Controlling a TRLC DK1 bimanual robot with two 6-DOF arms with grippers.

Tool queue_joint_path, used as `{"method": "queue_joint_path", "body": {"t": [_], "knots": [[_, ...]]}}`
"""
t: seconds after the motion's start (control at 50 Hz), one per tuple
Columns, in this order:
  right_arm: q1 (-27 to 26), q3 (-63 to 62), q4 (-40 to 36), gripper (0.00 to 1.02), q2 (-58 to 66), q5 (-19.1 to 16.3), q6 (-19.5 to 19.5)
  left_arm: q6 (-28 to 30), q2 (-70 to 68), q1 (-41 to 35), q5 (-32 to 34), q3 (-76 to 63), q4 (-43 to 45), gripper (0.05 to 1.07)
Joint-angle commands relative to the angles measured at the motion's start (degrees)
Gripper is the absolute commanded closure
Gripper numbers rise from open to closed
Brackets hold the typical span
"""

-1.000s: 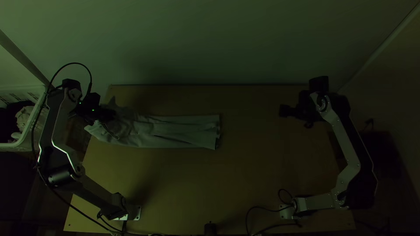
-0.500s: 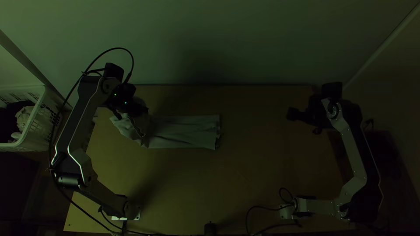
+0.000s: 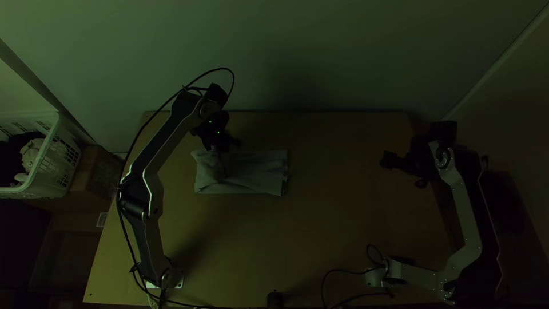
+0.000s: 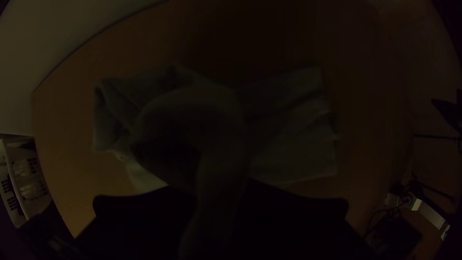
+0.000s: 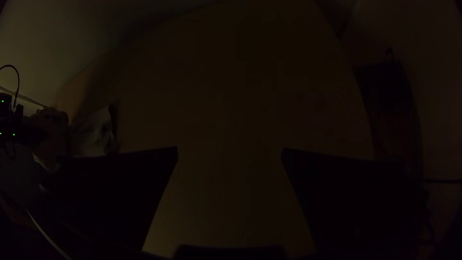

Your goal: Fold the t-shirt

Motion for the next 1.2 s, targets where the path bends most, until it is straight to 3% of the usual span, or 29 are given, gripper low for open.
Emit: {"method": "queue_joint_path", "body": {"t": [0.0,0.26,0.28,0.32,0.38,0.6,0.74,1.18], "knots": [[-1.09,-2.22,0.23,0.03,-1.63,-0.51,-1.4,-2.62,2.74,-3.05,-1.27,4.94,-1.41,1.04],[-2.76,-5.12,1.02,0.03,-2.42,-1.13,-2.27,-3.15,8.9,-10.35,-4.7,7.67,0.35,1.02],[-2.85,-5.38,1.11,0.03,-2.51,-1.21,-2.27,-3.24,9.34,-10.7,-4.7,7.67,0.79,0.96],[-2.93,-5.91,1.19,0.03,-2.69,-1.21,-2.36,-3.59,10.13,-11.58,-4.53,7.84,1.85,0.7],[-2.93,-6.88,1.37,0.03,-2.86,-1.21,-2.36,-4.82,10.92,-12.72,-3.3,8.2,4.04,0.08],[-0.74,-11.01,2.86,0.03,-4.18,-1.3,-1.75,-13.96,10.83,-15.18,10.33,8.99,15.65,0.1],[1.55,-11.89,4.01,0.03,-4.71,-1.3,-0.08,-16.25,9.69,-14.74,16.57,8.99,16.61,0.1],[1.64,-4.42,7.17,0.03,-4.45,-1.21,1.07,-10.01,-0.33,-6.57,16.48,6.44,14.59,0.1]]}}
